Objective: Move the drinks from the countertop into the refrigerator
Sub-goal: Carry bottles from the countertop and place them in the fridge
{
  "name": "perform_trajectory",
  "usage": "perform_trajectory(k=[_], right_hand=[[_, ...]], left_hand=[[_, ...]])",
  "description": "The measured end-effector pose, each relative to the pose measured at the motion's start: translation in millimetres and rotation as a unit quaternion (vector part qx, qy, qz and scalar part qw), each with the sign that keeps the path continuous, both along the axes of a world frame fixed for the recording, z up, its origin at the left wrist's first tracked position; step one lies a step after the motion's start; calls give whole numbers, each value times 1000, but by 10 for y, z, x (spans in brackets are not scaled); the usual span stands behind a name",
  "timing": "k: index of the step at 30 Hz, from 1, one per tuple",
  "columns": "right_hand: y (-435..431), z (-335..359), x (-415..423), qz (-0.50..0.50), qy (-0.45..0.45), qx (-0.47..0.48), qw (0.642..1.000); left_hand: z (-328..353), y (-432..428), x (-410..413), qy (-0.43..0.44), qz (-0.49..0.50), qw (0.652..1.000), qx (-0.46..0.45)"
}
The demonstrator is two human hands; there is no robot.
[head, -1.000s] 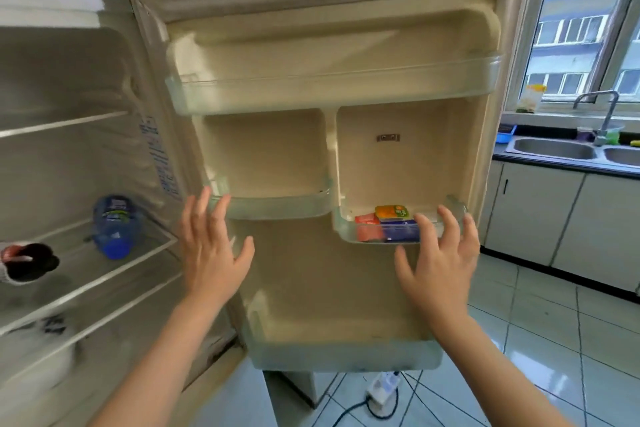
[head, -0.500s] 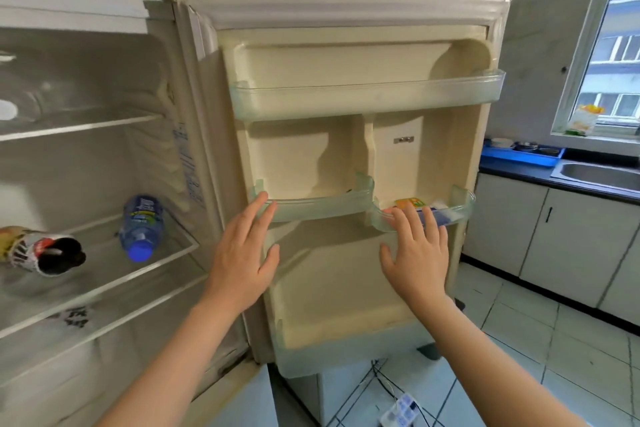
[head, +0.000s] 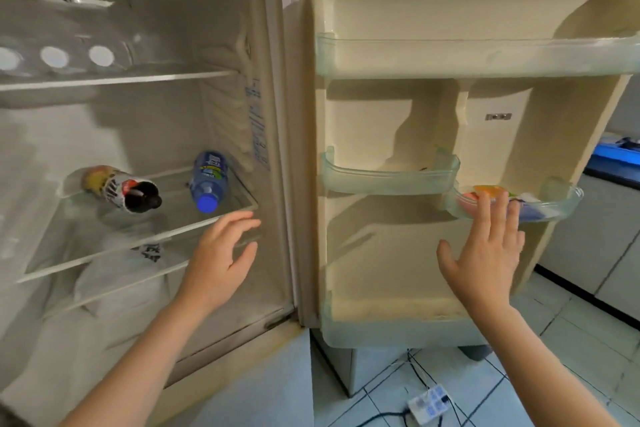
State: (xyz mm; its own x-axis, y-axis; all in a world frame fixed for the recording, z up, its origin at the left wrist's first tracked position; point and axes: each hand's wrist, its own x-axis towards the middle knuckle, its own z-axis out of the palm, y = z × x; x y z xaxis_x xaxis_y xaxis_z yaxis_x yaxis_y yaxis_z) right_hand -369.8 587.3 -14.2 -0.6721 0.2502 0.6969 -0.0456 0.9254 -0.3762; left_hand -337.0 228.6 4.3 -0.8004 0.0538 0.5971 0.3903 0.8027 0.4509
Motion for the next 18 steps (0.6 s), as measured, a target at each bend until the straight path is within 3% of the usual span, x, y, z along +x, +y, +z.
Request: perform_trajectory(k=[4, 6, 11, 15, 18], right_hand=[[-606, -137, 86, 104, 156, 30, 982], [-1041, -208, 119, 201, 165, 54, 964], [-2050, -388, -32, 418, 39, 99, 902], [-2676, -373, -421, 430, -102, 94, 892], [-3121, -328, -822, 401, -186, 128, 888]], left_hand=[[-177, -690, 52, -54, 99, 994, -15], [-212, -1005, 21, -72, 136, 988, -8], [-198, -1648, -264, -76, 177, 981, 26], [-165, -2068, -618, -65, 201, 977, -10], [-124, -2325, -921, -50, 215, 969, -107]])
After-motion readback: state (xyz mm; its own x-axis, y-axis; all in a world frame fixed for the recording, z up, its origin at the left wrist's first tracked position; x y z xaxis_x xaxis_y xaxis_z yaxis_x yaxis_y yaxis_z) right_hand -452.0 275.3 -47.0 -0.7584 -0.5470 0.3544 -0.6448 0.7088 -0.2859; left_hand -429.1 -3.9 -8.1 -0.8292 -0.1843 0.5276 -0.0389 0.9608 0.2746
